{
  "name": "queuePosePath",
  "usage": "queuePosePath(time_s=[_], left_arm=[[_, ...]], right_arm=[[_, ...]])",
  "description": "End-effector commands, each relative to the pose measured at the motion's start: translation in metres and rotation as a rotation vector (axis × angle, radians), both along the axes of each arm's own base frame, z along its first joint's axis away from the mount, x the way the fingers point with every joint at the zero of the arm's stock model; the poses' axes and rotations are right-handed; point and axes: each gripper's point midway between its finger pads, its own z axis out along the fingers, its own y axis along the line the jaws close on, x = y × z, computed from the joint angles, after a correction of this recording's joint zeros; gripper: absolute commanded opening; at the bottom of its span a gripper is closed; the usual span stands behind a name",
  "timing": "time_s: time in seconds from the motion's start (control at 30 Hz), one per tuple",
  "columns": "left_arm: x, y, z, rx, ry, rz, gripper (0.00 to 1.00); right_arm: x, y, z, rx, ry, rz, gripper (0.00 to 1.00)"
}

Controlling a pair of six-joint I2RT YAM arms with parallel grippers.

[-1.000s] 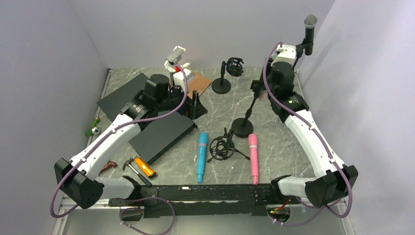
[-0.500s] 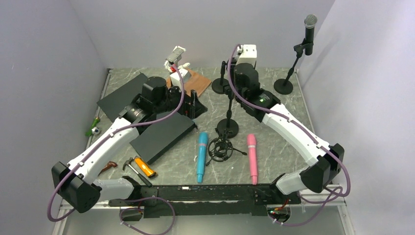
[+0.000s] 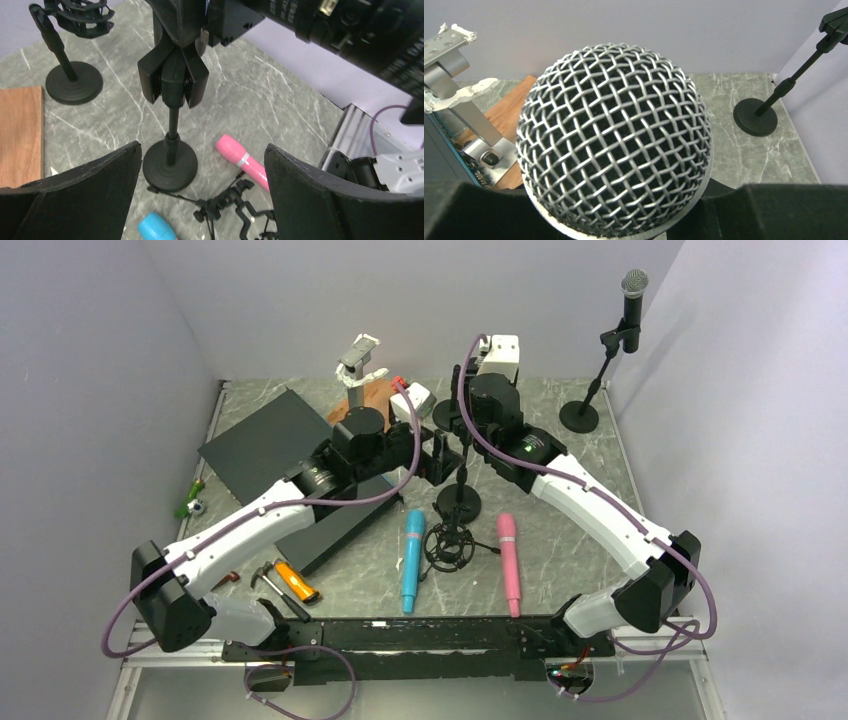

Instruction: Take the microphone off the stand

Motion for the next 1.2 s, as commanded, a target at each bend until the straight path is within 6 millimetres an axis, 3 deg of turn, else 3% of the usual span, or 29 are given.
queuePosePath(time_s=[0.0,0.37,0.6,0.67,0.7,0.73,0.8,1.0,1.17], left_arm=[[0.028,-0.011,0.026,-0.055,-0.153,0.065,0.93],[0.053,-0.041,0.022,-0.043,-0.208,0.037,0.85],[0.059,-0.046,0.021,-0.071,-0.210,0.050,0.77],[0.060,-0.046,0.021,-0.068,-0.210,0.055,0.55],[0.061,-0.046,0.020,-0.066,-0.207,0.056,0.29],[0.061,-0.045,0.019,-0.066,-0.200,0.065,0.14],[0.060,-0.043,0.016,-0.058,-0.192,0.068,0.00],[0.056,-0.032,0.000,-0.042,-0.169,0.103,0.00],[0.049,-0.028,-0.013,-0.017,-0.148,0.091,0.00]], right_arm=[[-0.010,-0.005,0.052,0.173,-0.140,-0.004,0.00],[-0.014,-0.007,0.055,0.192,-0.147,0.000,0.00],[-0.014,-0.005,0.054,0.199,-0.140,0.010,0.00],[-0.014,-0.005,0.054,0.198,-0.140,0.010,0.00],[-0.014,-0.005,0.054,0.200,-0.141,0.011,0.00],[-0.014,-0.004,0.055,0.201,-0.142,0.011,0.00],[-0.013,-0.004,0.056,0.198,-0.144,0.010,0.00],[-0.012,-0.006,0.062,0.183,-0.157,0.002,0.00],[-0.010,-0.018,0.083,0.142,-0.199,-0.044,0.00]])
